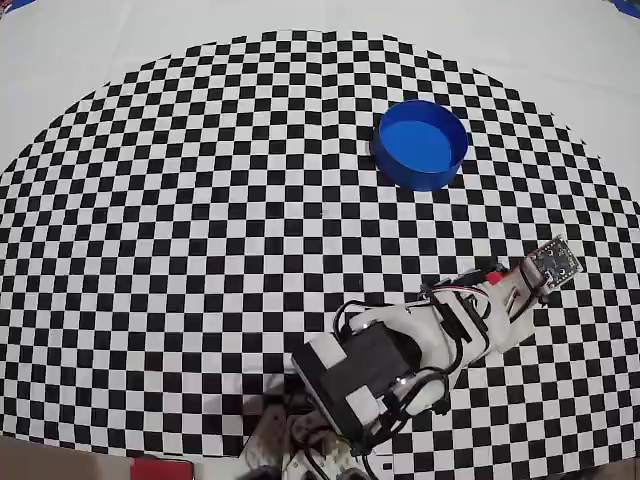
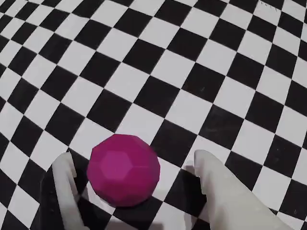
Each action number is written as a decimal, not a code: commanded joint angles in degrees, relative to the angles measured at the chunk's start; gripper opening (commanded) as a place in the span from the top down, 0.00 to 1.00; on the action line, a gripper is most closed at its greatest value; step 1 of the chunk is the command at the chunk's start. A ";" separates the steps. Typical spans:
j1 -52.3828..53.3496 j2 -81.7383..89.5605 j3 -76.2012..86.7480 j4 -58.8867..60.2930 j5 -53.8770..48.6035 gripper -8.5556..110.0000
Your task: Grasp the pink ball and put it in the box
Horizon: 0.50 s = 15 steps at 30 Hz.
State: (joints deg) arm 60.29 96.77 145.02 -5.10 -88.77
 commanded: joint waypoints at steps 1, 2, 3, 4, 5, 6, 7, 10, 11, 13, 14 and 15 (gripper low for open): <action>-0.35 0.00 -2.11 -0.97 -0.53 0.68; -0.35 -0.09 -2.11 -1.05 -0.53 0.68; -0.44 -0.09 -2.11 -1.05 -0.53 0.68; -0.53 -0.18 -2.20 -1.14 -0.53 0.68; -0.62 -0.26 -2.20 -1.14 -0.53 0.68; -0.70 -0.26 -2.20 -1.14 -0.53 0.68; -0.79 -0.26 -2.20 -1.14 -0.53 0.68; -1.05 -0.44 -2.20 -1.14 -0.53 0.68; -1.14 -0.53 -2.20 -1.14 -0.53 0.68; -1.23 -0.62 -2.20 -1.23 -0.53 0.68; -1.32 -0.70 -2.20 -1.23 -0.53 0.68; -1.32 -0.70 -2.20 -1.32 -0.53 0.68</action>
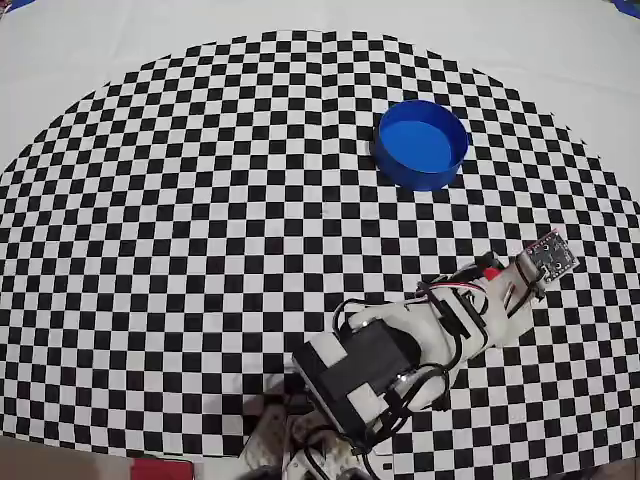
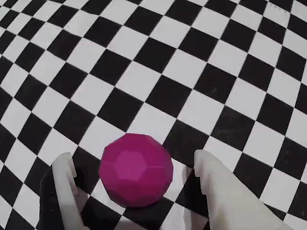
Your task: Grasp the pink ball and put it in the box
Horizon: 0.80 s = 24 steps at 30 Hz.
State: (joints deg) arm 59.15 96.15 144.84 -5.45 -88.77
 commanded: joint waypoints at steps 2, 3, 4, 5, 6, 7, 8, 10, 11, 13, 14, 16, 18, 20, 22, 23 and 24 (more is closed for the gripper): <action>-0.26 -0.18 -2.02 -0.97 -0.53 0.68; -0.26 -0.26 -2.02 -0.97 -0.53 0.68; -0.26 -0.35 -2.02 -0.97 -0.53 0.68; -0.26 -0.44 -2.02 -0.97 -0.53 0.68; -0.26 -0.44 -2.02 -0.97 -0.53 0.68; -0.26 -0.44 -2.02 -0.97 -0.53 0.68; -0.26 -0.53 -2.02 -0.97 -0.53 0.68; -0.26 -0.70 -2.11 -1.05 -0.53 0.68; -0.26 -0.79 -2.11 -1.05 -0.53 0.68; -0.35 -0.97 -2.11 -1.05 -0.53 0.68; -0.35 -1.05 -2.11 -1.05 -0.53 0.68; -0.35 -1.23 -2.11 -1.05 -0.53 0.68; -0.44 -1.32 -2.11 -1.05 -0.53 0.68; -0.53 -1.41 -2.11 -1.05 -0.53 0.68; -0.53 -1.49 -2.11 -1.14 -0.53 0.68; -0.53 -1.58 -2.11 -1.14 -0.53 0.68; -0.62 -1.67 -2.11 -1.14 -0.53 0.68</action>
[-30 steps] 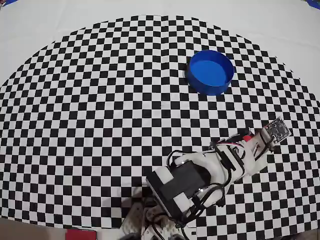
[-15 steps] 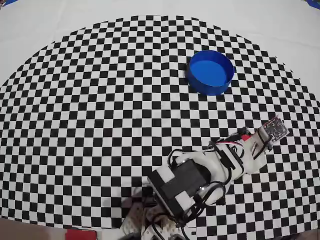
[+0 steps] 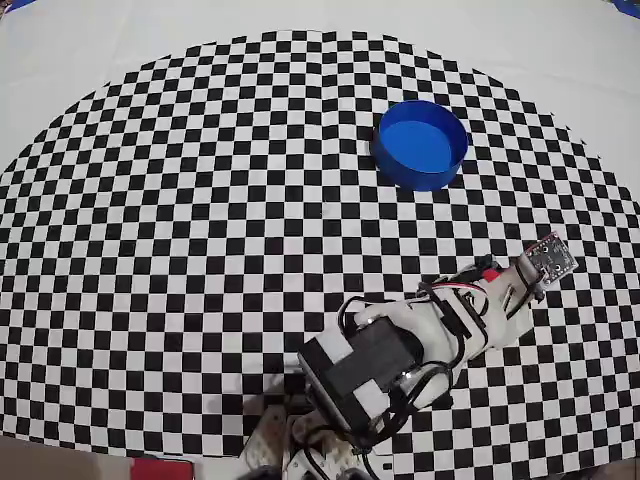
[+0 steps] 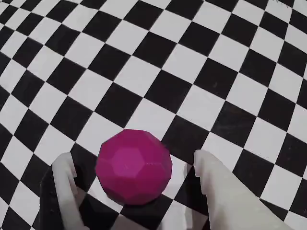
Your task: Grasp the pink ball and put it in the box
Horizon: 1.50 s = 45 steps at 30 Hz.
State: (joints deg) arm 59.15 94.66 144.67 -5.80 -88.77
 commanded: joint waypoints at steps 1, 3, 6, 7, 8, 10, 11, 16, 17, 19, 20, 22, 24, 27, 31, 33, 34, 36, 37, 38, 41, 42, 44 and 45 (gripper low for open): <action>-0.62 -0.26 -1.93 -0.88 -0.53 0.68; -0.62 -0.35 -1.93 -0.88 -0.53 0.68; -0.70 -0.44 -2.02 -0.97 -0.53 0.68; -0.79 -0.53 -2.11 -0.97 -0.53 0.68; -0.79 -0.62 -2.29 -0.97 -0.53 0.68; -0.79 -0.79 -2.64 -0.97 -0.53 0.68; -0.79 -0.88 -2.81 -0.97 -0.53 0.68; -0.79 -1.23 -3.34 -0.97 -0.53 0.68; -0.79 -1.32 -3.43 -0.97 -0.53 0.68; -0.79 -1.49 -3.60 -0.97 -0.53 0.68; -0.70 -1.58 -3.69 -0.97 -0.53 0.68; -0.70 -1.85 -3.87 -0.97 -0.53 0.68; -0.62 -2.11 -3.96 -0.97 -0.53 0.68; -0.53 -2.46 -4.13 -0.97 -0.53 0.68; -0.35 -3.08 -4.39 -1.05 -0.62 0.68; -0.26 -3.34 -4.48 -1.05 -0.62 0.68; -0.26 -3.52 -4.57 -1.05 -0.62 0.68; -0.26 -3.78 -4.83 -1.14 -0.62 0.68; -0.26 -4.04 -5.01 -1.23 -0.62 0.68; -0.26 -4.13 -5.01 -1.23 -0.62 0.68; -0.26 -4.22 -5.01 -1.23 -0.62 0.68; -0.26 -4.22 -5.01 -1.23 -0.62 0.68; -0.26 -4.22 -5.01 -1.23 -0.62 0.68; -0.26 -4.31 -5.01 -1.23 -0.62 0.68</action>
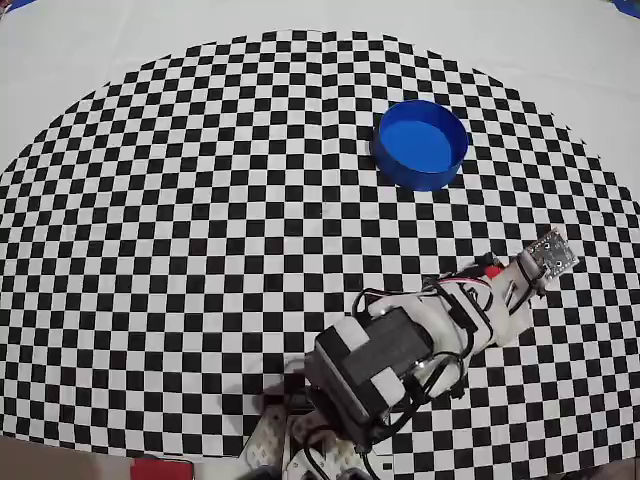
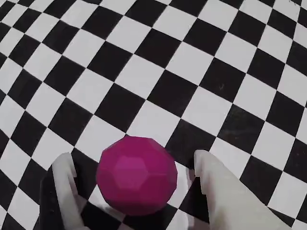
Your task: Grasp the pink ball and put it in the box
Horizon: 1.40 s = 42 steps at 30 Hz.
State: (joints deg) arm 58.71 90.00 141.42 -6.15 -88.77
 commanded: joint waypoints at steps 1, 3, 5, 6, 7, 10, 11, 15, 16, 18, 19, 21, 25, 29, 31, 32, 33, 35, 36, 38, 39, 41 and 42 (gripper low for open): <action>0.18 0.35 -1.76 -0.88 -0.62 0.68; 0.18 0.35 -1.76 -0.88 -0.62 0.68; 0.18 0.35 -1.85 -0.88 -0.62 0.68; 0.18 0.35 -1.85 -0.97 -0.62 0.68; 0.18 0.35 -1.85 -0.97 -0.62 0.68; 0.18 0.26 -1.85 -0.97 -0.62 0.68; 0.18 0.26 -1.85 -0.97 -0.62 0.68; 0.18 0.26 -1.93 -0.97 -0.62 0.68; 0.18 0.26 -1.93 -0.97 -0.62 0.68; 0.18 0.26 -1.93 -0.97 -0.62 0.68; 0.18 0.26 -1.93 -0.97 -0.62 0.68; 0.18 0.18 -1.93 -0.97 -0.62 0.68; 0.18 0.09 -1.93 -1.05 -0.70 0.69; 0.18 0.00 -1.93 -1.05 -1.32 0.72; 0.18 0.00 -1.93 -1.14 -1.41 0.74; 0.18 0.00 -1.93 -1.14 -1.41 0.75; 0.18 0.00 -1.93 -1.14 -1.49 0.78; 0.18 -0.09 -1.93 -1.23 -1.49 0.87; 0.18 -0.09 -1.93 -1.32 -1.49 0.90; 0.18 -0.18 -1.93 -1.32 -1.49 0.92; 0.18 -0.18 -1.93 -1.41 -1.49 0.92; 0.18 -0.18 -1.93 -1.58 -1.49 0.93; 0.18 -0.18 -1.93 -1.58 -1.49 0.93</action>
State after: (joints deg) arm 58.71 90.00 141.42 -6.50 -89.82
